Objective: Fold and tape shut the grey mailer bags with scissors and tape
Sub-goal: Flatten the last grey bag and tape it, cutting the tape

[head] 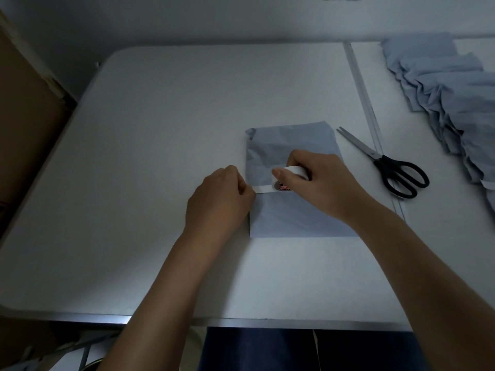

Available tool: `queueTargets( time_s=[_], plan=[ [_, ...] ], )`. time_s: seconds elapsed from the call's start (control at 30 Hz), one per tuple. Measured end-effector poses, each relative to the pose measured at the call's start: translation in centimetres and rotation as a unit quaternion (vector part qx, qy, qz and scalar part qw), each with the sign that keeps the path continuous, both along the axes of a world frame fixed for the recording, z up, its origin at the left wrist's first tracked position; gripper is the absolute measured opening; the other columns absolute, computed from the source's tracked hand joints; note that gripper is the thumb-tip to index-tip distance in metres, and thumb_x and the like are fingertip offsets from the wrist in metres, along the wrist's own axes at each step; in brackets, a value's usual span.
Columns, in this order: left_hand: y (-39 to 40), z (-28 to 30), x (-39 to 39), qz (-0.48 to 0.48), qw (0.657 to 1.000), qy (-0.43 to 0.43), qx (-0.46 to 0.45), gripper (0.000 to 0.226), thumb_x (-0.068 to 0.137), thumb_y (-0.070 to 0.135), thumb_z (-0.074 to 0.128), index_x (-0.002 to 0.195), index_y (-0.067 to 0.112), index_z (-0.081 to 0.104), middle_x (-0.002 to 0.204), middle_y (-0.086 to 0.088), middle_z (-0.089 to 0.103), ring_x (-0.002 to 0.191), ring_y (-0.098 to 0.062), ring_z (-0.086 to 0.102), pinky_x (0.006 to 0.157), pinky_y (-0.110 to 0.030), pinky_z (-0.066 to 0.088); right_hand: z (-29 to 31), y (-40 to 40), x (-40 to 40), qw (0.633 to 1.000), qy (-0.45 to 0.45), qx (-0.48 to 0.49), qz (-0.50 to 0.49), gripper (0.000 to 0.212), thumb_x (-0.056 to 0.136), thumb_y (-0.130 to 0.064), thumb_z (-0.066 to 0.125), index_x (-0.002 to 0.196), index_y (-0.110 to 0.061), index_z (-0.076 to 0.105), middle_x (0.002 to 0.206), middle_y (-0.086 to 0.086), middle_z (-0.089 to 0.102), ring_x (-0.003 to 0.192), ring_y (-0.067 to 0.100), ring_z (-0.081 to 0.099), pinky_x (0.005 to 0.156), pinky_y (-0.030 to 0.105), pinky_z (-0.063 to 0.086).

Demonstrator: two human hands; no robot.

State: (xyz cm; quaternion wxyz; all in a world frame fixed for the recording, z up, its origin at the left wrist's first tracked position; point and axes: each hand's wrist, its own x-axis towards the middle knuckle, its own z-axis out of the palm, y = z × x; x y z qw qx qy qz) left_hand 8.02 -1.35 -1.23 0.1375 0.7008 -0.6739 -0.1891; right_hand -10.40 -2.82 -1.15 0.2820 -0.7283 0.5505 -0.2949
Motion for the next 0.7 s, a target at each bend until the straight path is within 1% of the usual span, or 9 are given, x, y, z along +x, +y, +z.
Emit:
queueTargets(
  time_s=[0.07, 0.13, 0.2, 0.37, 0.47, 0.53, 0.57, 0.63, 0.7],
  plan=[
    [-0.3, 0.2, 0.1, -0.014, 1.000, -0.014, 0.018, 0.014, 0.091, 0.030, 0.051, 0.084, 0.018, 0.052, 0.086, 0.005, 0.054, 0.077, -0.016, 0.053, 0.059, -0.031, 0.039, 0.1, 0.0, 0.0, 1.000, -0.003, 0.005, 0.002, 0.037, 0.090, -0.035, 0.064, 0.065, -0.018, 0.043, 0.053, -0.028, 0.053, 0.051, -0.004, 0.050, 0.049, 0.010, 0.035],
    [-0.7, 0.4, 0.2, -0.029, 0.998, -0.041, 0.033, 0.018, 0.091, 0.033, 0.051, 0.078, 0.020, 0.048, 0.083, 0.005, 0.052, 0.077, -0.018, 0.052, 0.056, -0.029, 0.033, 0.2, -0.1, 0.0, 1.000, -0.003, 0.016, 0.003, 0.036, 0.090, -0.035, 0.064, 0.066, -0.015, 0.046, 0.053, -0.029, 0.053, 0.052, -0.005, 0.051, 0.050, 0.010, 0.036],
    [-0.9, 0.4, 0.4, -0.036, 0.997, -0.050, 0.047, 0.023, 0.090, 0.035, 0.051, 0.073, 0.021, 0.044, 0.080, 0.005, 0.052, 0.075, -0.019, 0.052, 0.055, -0.029, 0.030, 0.3, 0.0, 0.0, 1.000, -0.003, 0.027, 0.007, 0.035, 0.090, -0.035, 0.064, 0.069, -0.012, 0.048, 0.053, -0.031, 0.053, 0.052, -0.007, 0.051, 0.050, 0.009, 0.036],
    [-0.9, 0.4, 1.1, -0.031, 0.997, -0.051, 0.046, 0.016, 0.088, 0.030, 0.051, 0.079, 0.017, 0.052, 0.080, 0.004, 0.055, 0.075, -0.019, 0.054, 0.056, -0.029, 0.034, 0.6, 0.0, -0.1, 0.999, -0.010, 0.041, 0.012, 0.034, 0.090, -0.032, 0.064, 0.068, -0.012, 0.048, 0.050, -0.031, 0.053, 0.051, -0.010, 0.052, 0.049, 0.007, 0.035],
    [-0.3, 0.6, 1.7, -0.016, 0.998, -0.050, 0.026, 0.018, 0.090, 0.028, 0.049, 0.077, 0.015, 0.050, 0.076, 0.002, 0.055, 0.071, -0.018, 0.053, 0.058, -0.031, 0.039, 0.9, -0.1, -0.2, 0.999, -0.004, 0.048, 0.014, 0.034, 0.091, -0.032, 0.064, 0.066, -0.015, 0.047, 0.049, -0.032, 0.052, 0.050, -0.009, 0.050, 0.048, 0.007, 0.034],
    [0.3, 0.6, 1.8, -0.025, 0.999, -0.043, -0.020, 0.020, 0.094, 0.029, 0.048, 0.080, 0.016, 0.050, 0.079, 0.002, 0.054, 0.069, -0.016, 0.051, 0.061, -0.034, 0.042, 1.1, -0.2, -0.3, 0.998, -0.002, 0.052, 0.017, 0.034, 0.091, -0.032, 0.063, 0.066, -0.016, 0.047, 0.049, -0.032, 0.052, 0.049, -0.008, 0.050, 0.047, 0.007, 0.034],
    [0.7, 0.6, 1.7, -0.041, 0.997, -0.032, -0.061, 0.018, 0.096, 0.027, 0.048, 0.083, 0.016, 0.052, 0.083, 0.002, 0.054, 0.071, -0.016, 0.051, 0.063, -0.034, 0.044, 1.2, -0.2, -0.3, 0.998, -0.002, 0.055, 0.019, 0.034, 0.091, -0.032, 0.063, 0.066, -0.016, 0.048, 0.049, -0.032, 0.052, 0.049, -0.008, 0.050, 0.047, 0.007, 0.034],
    [1.3, 0.3, 1.2, -0.091, 0.984, 0.000, -0.151, 0.010, 0.095, 0.015, 0.050, 0.091, 0.012, 0.059, 0.091, -0.001, 0.057, 0.080, -0.018, 0.053, 0.068, -0.034, 0.043, 1.2, -0.3, -0.3, 0.998, 0.001, 0.055, 0.021, 0.033, 0.091, -0.033, 0.063, 0.066, -0.017, 0.049, 0.049, -0.031, 0.053, 0.048, -0.007, 0.049, 0.047, 0.008, 0.034],
    [1.7, -0.2, 0.5, -0.149, 0.967, 0.007, -0.205, 0.017, 0.087, 0.005, 0.050, 0.097, 0.009, 0.064, 0.097, -0.006, 0.062, 0.087, -0.022, 0.055, 0.071, -0.034, 0.044, 1.0, -0.4, -0.3, 0.999, 0.007, 0.046, 0.019, 0.033, 0.090, -0.034, 0.064, 0.067, -0.015, 0.050, 0.049, -0.028, 0.053, 0.049, -0.006, 0.049, 0.048, 0.009, 0.034]
  ],
)
